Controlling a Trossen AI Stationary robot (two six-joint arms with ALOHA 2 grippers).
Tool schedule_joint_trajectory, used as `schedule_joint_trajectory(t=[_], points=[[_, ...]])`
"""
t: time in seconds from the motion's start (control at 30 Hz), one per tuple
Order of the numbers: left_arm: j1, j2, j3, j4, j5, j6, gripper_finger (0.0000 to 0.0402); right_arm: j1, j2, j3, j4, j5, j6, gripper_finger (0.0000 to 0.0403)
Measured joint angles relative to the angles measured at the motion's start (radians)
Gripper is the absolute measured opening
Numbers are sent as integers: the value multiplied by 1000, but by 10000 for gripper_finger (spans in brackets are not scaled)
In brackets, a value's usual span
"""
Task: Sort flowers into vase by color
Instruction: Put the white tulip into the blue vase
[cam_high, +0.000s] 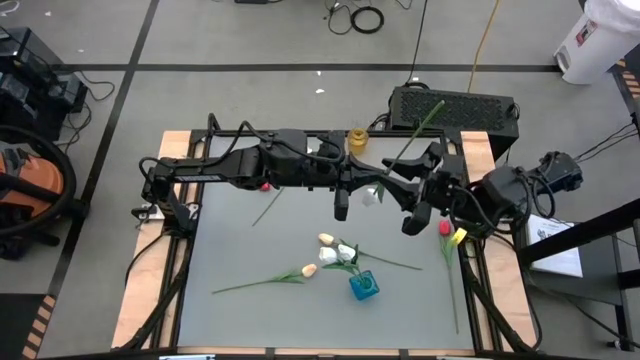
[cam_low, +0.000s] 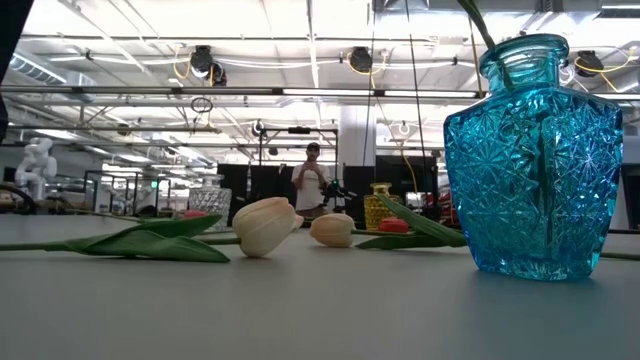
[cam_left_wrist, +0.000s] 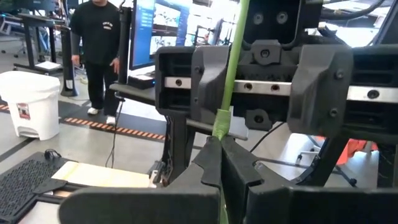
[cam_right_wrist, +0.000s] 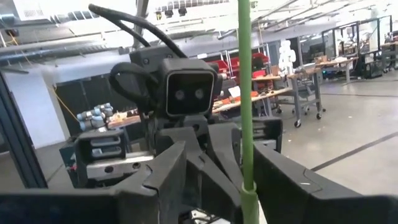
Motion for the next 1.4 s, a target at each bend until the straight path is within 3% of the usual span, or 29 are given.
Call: schedule_joint_trajectory(t=[0.33,0.9,1.4], points=[[0,0,0,-3,0,0,0,0,-2,0,58,2,-80,153],[-2,0,0,-3,7,0,0,-1,-2,0,57,11,-129,10],[-2,-2,1,-26,18,-3,5,0,-3,0,35,27,-132,1]])
